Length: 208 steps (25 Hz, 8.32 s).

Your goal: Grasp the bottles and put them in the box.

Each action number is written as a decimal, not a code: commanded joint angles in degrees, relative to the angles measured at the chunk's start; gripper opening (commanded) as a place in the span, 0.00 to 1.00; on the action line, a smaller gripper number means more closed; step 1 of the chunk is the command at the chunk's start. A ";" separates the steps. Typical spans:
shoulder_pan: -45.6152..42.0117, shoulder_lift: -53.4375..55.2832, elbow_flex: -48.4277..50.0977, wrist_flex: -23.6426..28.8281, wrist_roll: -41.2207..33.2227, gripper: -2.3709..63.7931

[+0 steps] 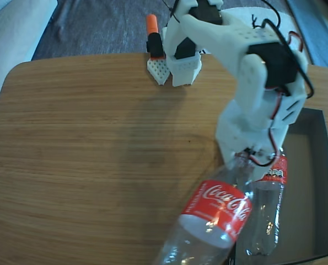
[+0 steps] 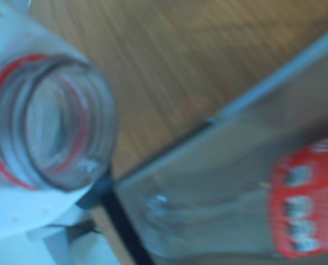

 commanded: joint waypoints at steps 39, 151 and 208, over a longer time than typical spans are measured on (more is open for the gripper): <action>-21.88 7.38 15.82 0.88 14.77 0.05; -41.48 -16.35 -2.90 -15.21 14.06 0.06; 1.76 8.70 -1.49 0.35 20.74 0.91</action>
